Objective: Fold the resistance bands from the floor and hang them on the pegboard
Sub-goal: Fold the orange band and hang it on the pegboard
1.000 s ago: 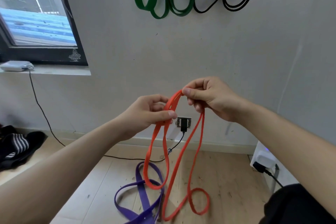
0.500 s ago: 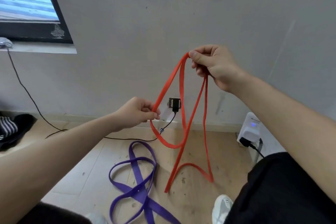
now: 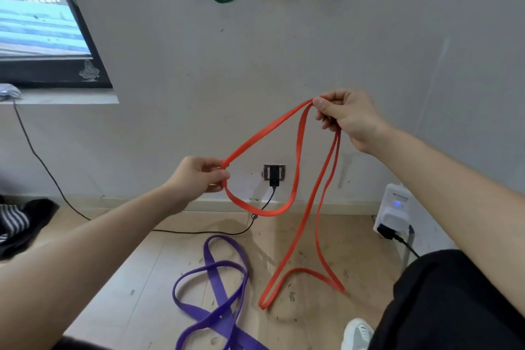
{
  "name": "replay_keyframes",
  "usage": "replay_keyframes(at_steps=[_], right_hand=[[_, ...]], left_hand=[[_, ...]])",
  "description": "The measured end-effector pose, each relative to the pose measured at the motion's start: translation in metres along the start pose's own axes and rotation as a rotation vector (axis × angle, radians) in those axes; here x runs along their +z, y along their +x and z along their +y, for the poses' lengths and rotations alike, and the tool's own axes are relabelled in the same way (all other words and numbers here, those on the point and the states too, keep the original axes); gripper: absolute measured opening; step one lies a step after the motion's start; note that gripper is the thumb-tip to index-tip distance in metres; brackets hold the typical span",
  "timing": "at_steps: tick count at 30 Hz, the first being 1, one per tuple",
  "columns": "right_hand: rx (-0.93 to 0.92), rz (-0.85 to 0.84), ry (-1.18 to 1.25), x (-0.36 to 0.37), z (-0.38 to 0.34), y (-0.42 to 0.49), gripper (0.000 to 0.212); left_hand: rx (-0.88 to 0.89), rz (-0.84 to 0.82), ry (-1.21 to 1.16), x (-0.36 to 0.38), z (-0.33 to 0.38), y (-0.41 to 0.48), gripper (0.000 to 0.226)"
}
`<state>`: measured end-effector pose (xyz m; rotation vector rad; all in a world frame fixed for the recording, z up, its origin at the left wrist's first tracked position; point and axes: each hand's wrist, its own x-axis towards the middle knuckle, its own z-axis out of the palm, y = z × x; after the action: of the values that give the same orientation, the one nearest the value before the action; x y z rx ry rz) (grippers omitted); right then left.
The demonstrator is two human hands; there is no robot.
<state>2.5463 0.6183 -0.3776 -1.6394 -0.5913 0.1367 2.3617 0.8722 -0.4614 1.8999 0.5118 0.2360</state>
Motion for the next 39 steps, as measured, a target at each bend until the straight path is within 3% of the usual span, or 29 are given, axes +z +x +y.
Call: replay_keyframes(at_steps=[7, 12, 20, 26, 28, 34, 39], right_hand=[[0.078, 0.013, -0.097, -0.018, 0.021, 0.006, 0.01], [0.093, -0.038, -0.039, -0.018, 0.018, 0.007, 0.01], [0.107, -0.185, 0.129, -0.014, 0.005, -0.002, 0.007], [0.081, -0.147, 0.187, -0.014, 0.002, -0.001, 0.009], [0.079, -0.126, 0.178, -0.015, 0.002, 0.0, 0.01], [0.103, 0.011, 0.144, -0.025, 0.012, 0.007, 0.01], [0.144, 0.048, 0.087, -0.035, 0.026, 0.009, 0.012]], left_hand=[[-0.06, -0.092, -0.445, -0.026, 0.011, -0.005, 0.022], [-0.004, -0.115, -0.251, -0.026, 0.013, -0.011, 0.023], [0.174, -0.105, 0.512, -0.027, -0.014, -0.006, 0.011], [0.098, -0.06, 0.676, -0.021, -0.023, 0.0, 0.009], [0.034, -0.05, 0.581, -0.02, -0.024, 0.0, 0.01], [-0.157, -0.054, -0.219, -0.034, -0.008, -0.004, 0.019], [-0.173, -0.133, -0.574, -0.038, 0.001, -0.003, 0.024]])
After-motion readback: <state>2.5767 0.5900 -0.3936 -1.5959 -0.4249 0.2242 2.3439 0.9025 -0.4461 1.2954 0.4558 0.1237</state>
